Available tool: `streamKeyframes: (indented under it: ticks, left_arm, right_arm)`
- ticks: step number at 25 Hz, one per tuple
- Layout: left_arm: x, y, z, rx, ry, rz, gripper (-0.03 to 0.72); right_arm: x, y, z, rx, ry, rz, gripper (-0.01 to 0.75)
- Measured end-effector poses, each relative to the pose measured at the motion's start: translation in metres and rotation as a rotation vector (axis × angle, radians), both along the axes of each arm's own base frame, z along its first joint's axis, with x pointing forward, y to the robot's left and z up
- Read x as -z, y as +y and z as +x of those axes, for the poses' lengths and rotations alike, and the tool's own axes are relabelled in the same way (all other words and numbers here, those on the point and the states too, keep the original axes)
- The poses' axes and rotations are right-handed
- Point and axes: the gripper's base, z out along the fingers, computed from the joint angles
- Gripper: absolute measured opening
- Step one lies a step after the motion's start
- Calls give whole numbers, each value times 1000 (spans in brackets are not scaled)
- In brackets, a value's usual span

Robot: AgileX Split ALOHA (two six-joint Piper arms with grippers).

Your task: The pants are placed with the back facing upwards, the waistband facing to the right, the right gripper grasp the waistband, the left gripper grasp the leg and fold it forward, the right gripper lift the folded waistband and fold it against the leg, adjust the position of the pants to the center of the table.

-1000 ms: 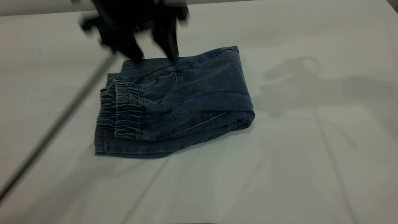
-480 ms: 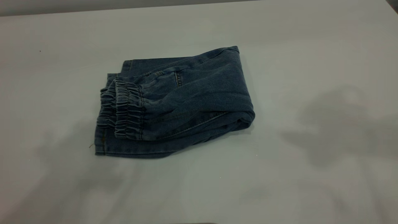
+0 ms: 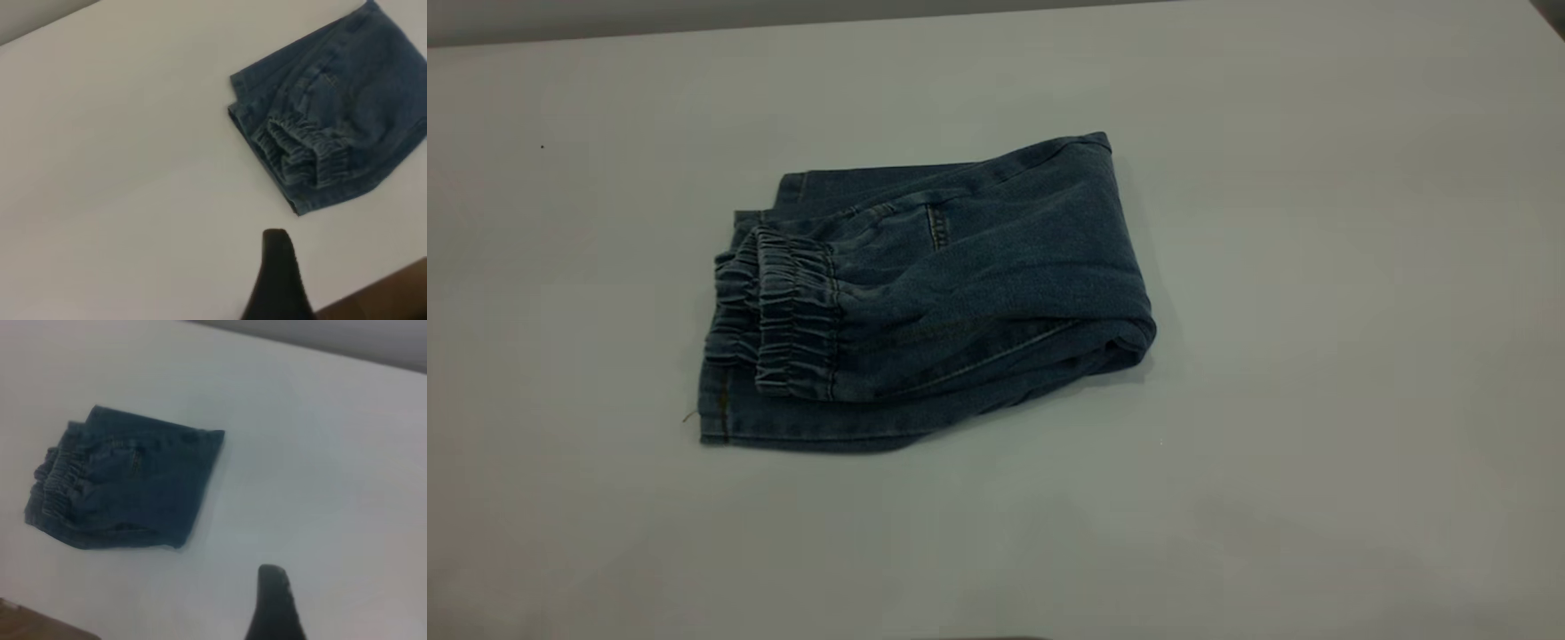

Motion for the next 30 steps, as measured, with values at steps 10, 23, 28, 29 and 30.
streamKeyframes:
  ticks: [10, 23, 28, 29, 30]
  left_arm:
    - [103, 3, -23, 49, 260, 39, 496]
    - [155, 0, -43, 148, 331, -25, 496]
    - [158, 0, -43, 147, 341, -20, 496]
    - [158, 0, -43, 147, 342, -20, 496]
    - [158, 0, -43, 147, 342, -20, 496]
  right_arm:
    - [102, -14, -66, 81, 68, -11, 433]
    - [173, -19, -67, 122, 41, -35, 433]
    - [174, -19, -67, 122, 41, -35, 433]
    - [175, -19, -67, 122, 42, -35, 433]
    - [175, -19, -67, 122, 44, -35, 433]
